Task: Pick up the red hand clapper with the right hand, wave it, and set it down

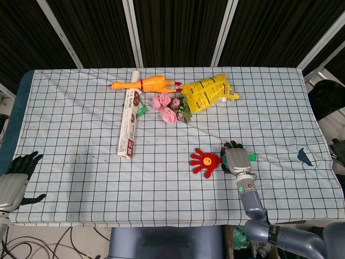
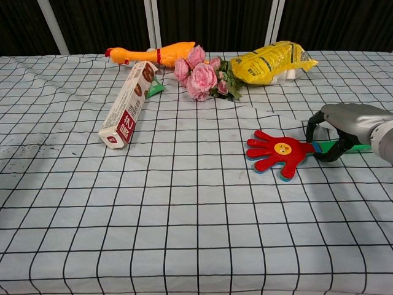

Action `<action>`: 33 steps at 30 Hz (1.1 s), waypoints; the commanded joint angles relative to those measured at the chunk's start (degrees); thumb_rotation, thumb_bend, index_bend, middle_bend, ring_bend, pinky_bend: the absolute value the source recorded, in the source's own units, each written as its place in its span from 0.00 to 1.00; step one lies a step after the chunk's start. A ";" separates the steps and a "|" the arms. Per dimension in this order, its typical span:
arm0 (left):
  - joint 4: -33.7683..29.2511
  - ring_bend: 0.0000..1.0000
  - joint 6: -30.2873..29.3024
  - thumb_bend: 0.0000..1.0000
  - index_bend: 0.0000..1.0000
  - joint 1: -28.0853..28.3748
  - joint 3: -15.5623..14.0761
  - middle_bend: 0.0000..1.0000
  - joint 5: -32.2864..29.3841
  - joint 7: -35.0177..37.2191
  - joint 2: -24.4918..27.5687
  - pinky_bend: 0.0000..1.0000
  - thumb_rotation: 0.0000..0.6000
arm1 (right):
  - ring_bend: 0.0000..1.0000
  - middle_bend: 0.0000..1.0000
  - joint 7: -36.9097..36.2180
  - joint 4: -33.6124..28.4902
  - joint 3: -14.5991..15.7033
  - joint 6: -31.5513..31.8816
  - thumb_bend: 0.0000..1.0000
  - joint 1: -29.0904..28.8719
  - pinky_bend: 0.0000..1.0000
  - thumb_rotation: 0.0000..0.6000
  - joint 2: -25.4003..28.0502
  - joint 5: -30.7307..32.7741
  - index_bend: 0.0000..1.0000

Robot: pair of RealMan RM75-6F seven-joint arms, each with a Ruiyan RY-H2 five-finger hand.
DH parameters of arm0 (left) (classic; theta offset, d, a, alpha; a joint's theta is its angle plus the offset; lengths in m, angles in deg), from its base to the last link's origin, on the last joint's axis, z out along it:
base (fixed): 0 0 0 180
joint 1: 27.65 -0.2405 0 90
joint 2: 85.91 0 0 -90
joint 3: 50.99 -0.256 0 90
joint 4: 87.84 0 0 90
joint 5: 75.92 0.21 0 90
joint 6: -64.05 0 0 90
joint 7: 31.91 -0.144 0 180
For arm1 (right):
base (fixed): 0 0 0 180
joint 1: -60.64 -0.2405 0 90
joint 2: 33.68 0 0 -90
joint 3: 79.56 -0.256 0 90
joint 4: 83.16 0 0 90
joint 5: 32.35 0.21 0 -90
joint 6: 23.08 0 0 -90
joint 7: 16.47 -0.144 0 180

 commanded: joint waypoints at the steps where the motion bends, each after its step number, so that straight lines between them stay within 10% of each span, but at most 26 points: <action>1: -0.02 0.00 0.05 0.00 0.00 0.00 0.03 0.00 -0.03 0.01 0.03 0.00 1.00 | 0.10 0.20 0.02 0.15 0.04 0.03 0.39 0.05 0.19 1.00 -0.06 0.14 0.58; 33: -0.44 0.00 0.79 0.00 0.00 0.00 0.16 0.00 -0.12 0.72 0.26 0.01 1.00 | 0.12 0.23 -0.94 -0.34 0.31 0.28 0.40 0.67 0.20 1.00 0.14 -0.27 0.62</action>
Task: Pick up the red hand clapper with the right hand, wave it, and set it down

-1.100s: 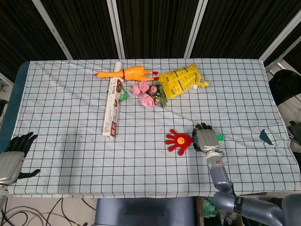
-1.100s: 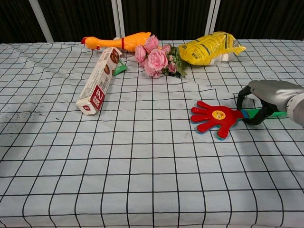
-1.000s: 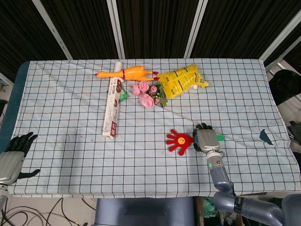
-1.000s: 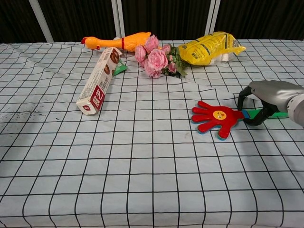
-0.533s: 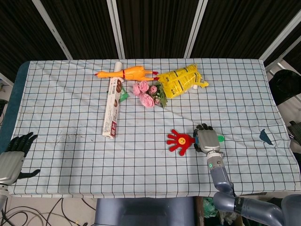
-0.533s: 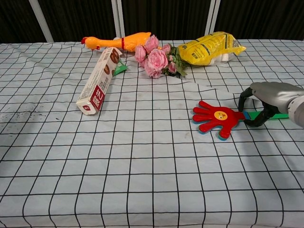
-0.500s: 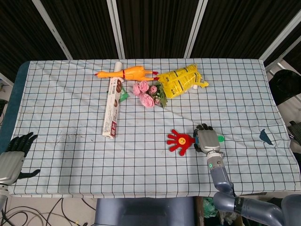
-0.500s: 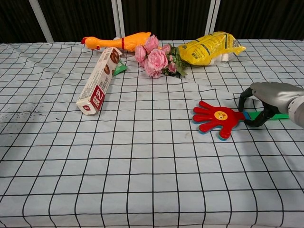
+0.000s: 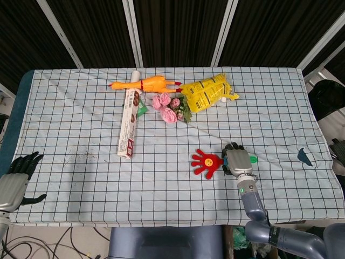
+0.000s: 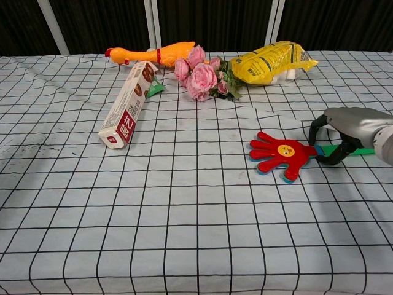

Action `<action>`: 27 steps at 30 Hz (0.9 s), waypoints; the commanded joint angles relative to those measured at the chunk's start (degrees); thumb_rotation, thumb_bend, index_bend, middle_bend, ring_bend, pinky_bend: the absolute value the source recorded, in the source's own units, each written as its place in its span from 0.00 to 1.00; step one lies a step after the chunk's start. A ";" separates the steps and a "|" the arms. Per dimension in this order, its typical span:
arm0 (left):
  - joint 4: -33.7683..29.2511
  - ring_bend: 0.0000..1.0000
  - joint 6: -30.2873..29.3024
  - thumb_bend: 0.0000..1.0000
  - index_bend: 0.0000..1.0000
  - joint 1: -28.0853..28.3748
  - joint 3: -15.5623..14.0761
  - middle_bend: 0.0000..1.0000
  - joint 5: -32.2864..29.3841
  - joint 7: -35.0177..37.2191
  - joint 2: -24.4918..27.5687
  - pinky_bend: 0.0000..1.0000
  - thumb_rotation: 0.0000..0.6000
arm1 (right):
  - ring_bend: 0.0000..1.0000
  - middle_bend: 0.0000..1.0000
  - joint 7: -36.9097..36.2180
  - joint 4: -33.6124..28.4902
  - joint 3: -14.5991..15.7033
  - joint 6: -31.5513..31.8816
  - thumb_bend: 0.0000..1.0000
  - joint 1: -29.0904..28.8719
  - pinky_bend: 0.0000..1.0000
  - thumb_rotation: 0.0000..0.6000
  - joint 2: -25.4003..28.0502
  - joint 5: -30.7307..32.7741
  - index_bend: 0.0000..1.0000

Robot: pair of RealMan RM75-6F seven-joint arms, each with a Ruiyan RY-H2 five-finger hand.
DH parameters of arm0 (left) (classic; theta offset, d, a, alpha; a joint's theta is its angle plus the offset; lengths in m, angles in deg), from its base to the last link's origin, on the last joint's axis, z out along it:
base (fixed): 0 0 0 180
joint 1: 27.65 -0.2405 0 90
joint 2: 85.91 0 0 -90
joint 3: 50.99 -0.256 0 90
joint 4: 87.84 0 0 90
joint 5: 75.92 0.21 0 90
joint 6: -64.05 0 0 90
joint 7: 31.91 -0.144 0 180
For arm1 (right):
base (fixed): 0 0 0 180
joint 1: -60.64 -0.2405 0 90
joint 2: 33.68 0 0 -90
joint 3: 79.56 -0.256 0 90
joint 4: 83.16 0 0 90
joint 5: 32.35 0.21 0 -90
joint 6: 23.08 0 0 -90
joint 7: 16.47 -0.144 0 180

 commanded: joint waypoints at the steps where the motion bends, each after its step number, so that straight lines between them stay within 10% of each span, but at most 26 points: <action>1: 0.00 0.00 0.02 0.00 0.00 -0.01 0.00 0.00 0.04 0.05 0.01 0.01 1.00 | 0.14 0.24 -0.54 -0.24 0.02 0.22 0.41 0.14 0.20 1.00 0.10 -0.65 0.62; 27: -0.56 0.00 0.69 0.01 0.00 0.00 -0.32 0.00 0.40 0.94 0.48 0.01 1.00 | 0.69 0.70 -10.03 -5.80 -3.13 4.64 0.54 3.07 0.68 1.00 1.63 -5.76 0.76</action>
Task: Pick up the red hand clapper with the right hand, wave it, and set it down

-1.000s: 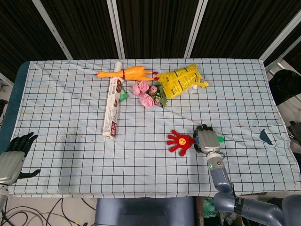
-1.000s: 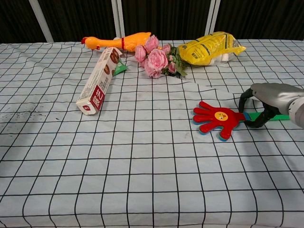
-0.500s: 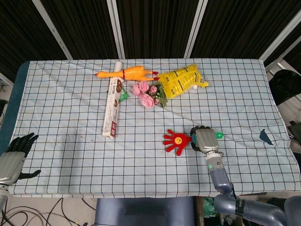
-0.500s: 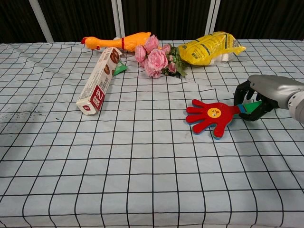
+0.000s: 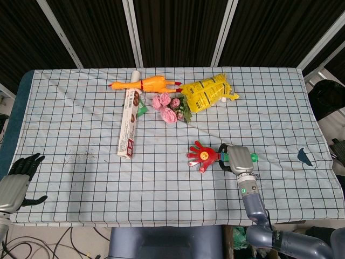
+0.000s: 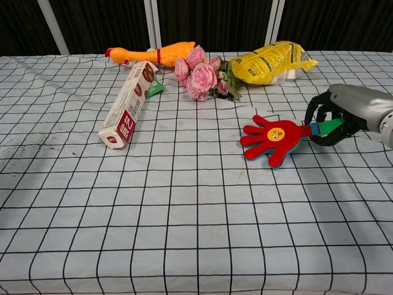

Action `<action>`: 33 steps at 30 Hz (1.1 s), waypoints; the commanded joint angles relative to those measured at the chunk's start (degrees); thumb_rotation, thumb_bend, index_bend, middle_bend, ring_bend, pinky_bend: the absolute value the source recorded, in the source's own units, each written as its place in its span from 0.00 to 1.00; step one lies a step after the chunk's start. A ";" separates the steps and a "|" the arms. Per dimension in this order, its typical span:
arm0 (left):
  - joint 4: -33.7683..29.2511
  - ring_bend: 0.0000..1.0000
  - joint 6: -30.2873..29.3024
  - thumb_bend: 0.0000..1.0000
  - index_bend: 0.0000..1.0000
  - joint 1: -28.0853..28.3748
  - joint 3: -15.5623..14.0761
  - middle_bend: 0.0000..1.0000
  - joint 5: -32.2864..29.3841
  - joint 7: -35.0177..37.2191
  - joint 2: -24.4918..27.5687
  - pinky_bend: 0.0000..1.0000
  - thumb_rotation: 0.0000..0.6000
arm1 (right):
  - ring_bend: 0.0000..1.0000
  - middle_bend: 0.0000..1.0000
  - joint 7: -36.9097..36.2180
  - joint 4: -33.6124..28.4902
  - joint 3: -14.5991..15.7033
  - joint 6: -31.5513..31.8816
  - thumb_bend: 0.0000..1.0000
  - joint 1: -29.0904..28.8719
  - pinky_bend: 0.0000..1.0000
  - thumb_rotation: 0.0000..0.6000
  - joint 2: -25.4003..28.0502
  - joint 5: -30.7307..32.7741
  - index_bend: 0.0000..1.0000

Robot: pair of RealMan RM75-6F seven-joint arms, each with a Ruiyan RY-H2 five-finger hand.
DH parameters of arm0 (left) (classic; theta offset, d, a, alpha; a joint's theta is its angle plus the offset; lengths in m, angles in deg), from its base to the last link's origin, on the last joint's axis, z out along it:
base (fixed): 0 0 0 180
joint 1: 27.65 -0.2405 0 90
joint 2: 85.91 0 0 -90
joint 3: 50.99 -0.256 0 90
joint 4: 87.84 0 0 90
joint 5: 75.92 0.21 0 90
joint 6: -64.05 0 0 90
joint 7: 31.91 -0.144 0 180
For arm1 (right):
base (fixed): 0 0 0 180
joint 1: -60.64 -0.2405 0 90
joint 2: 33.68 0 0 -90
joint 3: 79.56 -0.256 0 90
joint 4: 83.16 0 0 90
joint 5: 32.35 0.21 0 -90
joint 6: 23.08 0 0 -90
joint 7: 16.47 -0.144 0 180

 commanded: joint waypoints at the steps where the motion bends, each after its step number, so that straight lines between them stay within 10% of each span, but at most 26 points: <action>1: -0.07 0.00 0.03 0.00 0.00 -0.01 -0.01 0.00 0.03 0.19 0.06 0.01 1.00 | 0.71 0.71 -1.77 -1.50 -1.00 0.13 0.56 0.66 0.69 1.00 0.31 0.93 0.77; 8: -0.06 0.00 0.03 0.01 0.00 -0.03 -0.03 0.00 0.20 0.69 0.14 0.01 1.00 | 0.75 0.75 -6.48 -4.94 -2.87 0.72 0.64 1.91 0.72 1.00 0.65 1.37 0.81; 15: -0.30 0.00 0.44 0.01 0.00 0.05 -0.15 0.00 0.23 1.37 0.26 0.01 1.00 | 0.75 0.75 -26.77 -18.43 -10.94 -1.48 0.64 6.18 0.72 1.00 2.40 4.95 0.82; 25: -0.14 0.00 0.69 0.01 0.00 0.18 -0.27 0.00 0.71 2.29 0.25 0.01 1.00 | 0.76 0.76 -51.08 -30.50 -18.90 0.57 0.64 11.39 0.73 1.00 4.29 -6.71 0.84; 33: -0.20 0.00 1.22 0.01 0.00 0.34 -0.50 0.00 0.80 2.20 0.22 0.01 1.00 | 0.77 0.77 -44.20 -23.40 -10.51 -10.27 0.64 9.52 0.73 1.00 11.91 -11.14 0.85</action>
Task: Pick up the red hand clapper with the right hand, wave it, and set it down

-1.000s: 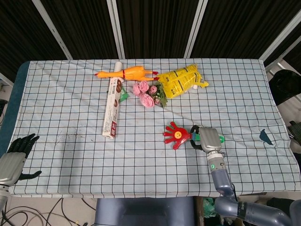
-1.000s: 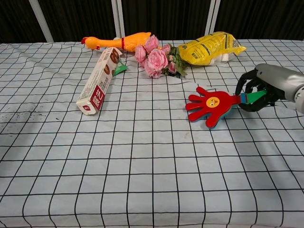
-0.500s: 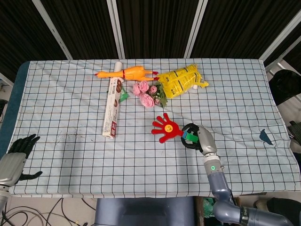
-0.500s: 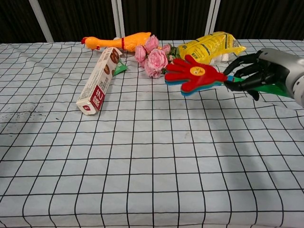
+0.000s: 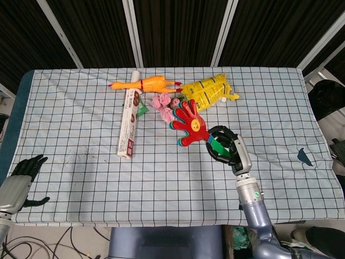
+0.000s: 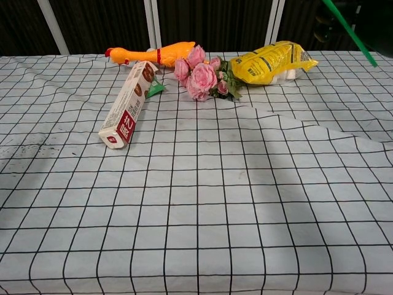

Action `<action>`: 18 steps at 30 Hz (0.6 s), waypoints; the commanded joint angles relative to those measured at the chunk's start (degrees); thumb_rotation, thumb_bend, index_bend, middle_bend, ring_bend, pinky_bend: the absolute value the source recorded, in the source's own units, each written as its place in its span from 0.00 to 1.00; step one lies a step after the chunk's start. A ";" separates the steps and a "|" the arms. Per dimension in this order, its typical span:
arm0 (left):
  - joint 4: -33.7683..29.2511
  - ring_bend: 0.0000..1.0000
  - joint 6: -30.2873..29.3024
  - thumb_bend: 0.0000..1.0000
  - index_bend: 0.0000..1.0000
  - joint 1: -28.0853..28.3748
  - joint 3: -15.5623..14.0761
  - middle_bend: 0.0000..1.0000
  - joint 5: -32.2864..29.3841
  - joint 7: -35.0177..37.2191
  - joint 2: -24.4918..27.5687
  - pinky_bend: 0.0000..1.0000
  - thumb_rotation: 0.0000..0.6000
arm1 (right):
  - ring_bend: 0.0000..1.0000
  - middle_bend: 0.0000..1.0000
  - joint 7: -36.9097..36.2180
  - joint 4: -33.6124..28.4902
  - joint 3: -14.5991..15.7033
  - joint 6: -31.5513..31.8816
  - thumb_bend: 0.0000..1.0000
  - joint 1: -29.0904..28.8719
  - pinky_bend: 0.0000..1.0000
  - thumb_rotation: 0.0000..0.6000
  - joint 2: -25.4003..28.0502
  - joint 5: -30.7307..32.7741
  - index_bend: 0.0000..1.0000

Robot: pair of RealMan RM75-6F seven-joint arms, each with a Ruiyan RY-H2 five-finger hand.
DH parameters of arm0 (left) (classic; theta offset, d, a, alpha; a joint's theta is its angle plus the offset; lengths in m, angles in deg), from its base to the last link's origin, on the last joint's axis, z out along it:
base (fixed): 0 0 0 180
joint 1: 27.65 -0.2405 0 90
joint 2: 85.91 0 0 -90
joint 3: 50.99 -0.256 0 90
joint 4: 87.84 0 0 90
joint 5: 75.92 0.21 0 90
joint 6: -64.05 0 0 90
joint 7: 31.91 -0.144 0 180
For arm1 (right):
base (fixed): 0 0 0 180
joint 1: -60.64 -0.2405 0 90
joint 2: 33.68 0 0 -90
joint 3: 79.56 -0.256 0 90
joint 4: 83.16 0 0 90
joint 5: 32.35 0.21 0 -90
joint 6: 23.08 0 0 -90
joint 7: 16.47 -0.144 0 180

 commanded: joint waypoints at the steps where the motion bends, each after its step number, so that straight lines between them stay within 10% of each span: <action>1: -0.16 0.00 0.23 0.01 0.00 0.02 -0.06 0.00 -0.21 -0.03 0.02 0.01 1.00 | 0.77 0.77 9.98 4.64 5.79 -8.53 0.64 -2.22 0.73 1.00 5.28 1.00 0.85; 11: -1.25 0.00 1.34 0.01 0.00 0.20 0.00 0.00 -1.69 0.00 0.66 0.01 1.00 | 0.78 0.77 47.22 8.08 14.05 -2.06 0.65 -9.64 0.73 1.00 6.04 16.76 0.85; 16: -1.54 0.00 1.49 0.01 0.00 0.20 -0.01 0.00 -1.94 -0.08 0.74 0.01 1.00 | 0.78 0.77 41.63 3.58 10.41 2.32 0.65 -8.45 0.73 1.00 4.45 17.72 0.86; 18: -1.85 0.00 1.73 0.01 0.00 0.20 0.06 0.00 -2.36 0.47 0.85 0.01 1.00 | 0.78 0.77 26.26 -1.34 4.84 1.43 0.65 -5.74 0.73 1.00 3.35 16.29 0.86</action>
